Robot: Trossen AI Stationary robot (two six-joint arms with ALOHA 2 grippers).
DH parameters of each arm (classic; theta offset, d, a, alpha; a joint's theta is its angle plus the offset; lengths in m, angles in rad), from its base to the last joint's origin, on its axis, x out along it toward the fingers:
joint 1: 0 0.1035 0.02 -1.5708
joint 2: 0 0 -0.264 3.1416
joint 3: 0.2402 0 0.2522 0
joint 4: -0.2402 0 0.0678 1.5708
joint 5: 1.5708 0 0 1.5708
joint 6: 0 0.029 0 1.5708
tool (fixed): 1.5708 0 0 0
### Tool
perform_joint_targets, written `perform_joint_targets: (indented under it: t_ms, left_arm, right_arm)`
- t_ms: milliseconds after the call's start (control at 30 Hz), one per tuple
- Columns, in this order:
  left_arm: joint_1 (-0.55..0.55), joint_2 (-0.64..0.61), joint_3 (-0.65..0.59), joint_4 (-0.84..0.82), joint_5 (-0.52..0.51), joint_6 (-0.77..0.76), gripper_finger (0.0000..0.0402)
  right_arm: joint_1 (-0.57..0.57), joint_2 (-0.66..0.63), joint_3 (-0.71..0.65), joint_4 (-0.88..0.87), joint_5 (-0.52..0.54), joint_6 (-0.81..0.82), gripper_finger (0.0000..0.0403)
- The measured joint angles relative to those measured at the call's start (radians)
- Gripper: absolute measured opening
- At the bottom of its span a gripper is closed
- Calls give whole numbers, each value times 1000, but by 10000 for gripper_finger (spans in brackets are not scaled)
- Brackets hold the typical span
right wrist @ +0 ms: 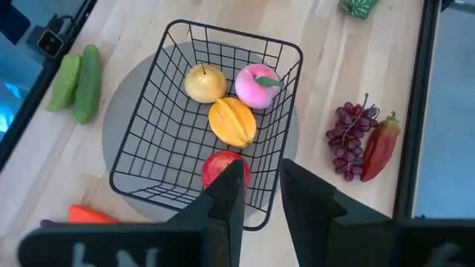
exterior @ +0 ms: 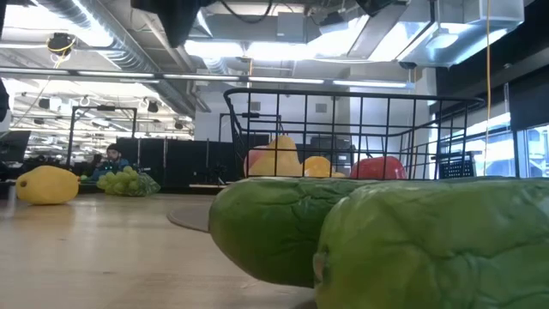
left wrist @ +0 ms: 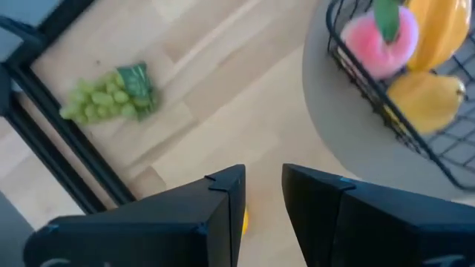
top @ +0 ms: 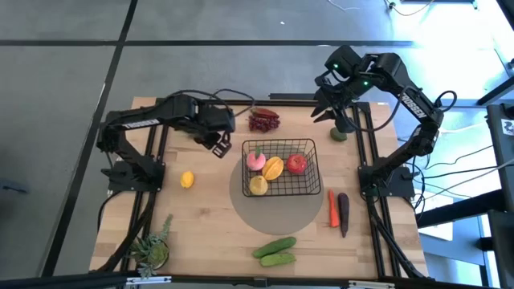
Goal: Build produce basket
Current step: Put the orange carrot into the black wire basket
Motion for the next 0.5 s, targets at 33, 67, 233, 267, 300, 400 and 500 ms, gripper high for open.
perform_joint_targets:
  t_ms: [33,67,233,267,300,400,500]
  left_arm:
    - [2,-5,-8,-2,15,-3,80]
    - [5,-9,-18,-3,26,-9,80]
    - [8,-50,-101,-6,32,-21,80]
    - [9,-60,-122,-3,30,-21,80]
    - [9,-74,-147,2,28,-20,80]
    - [15,-113,-198,27,-7,-18,80]
    - [42,-149,-260,31,-10,-21,80]
  right_arm:
    - [0,0,0,0,0,8,83]
    - [0,-3,0,0,1,25,83]
    - [-19,-33,0,0,2,78,83]
    - [-26,-41,0,0,2,83,83]
    - [-31,-48,0,0,2,96,83]
    - [-46,-72,0,0,2,133,83]
    - [-47,-86,0,0,2,178,83]
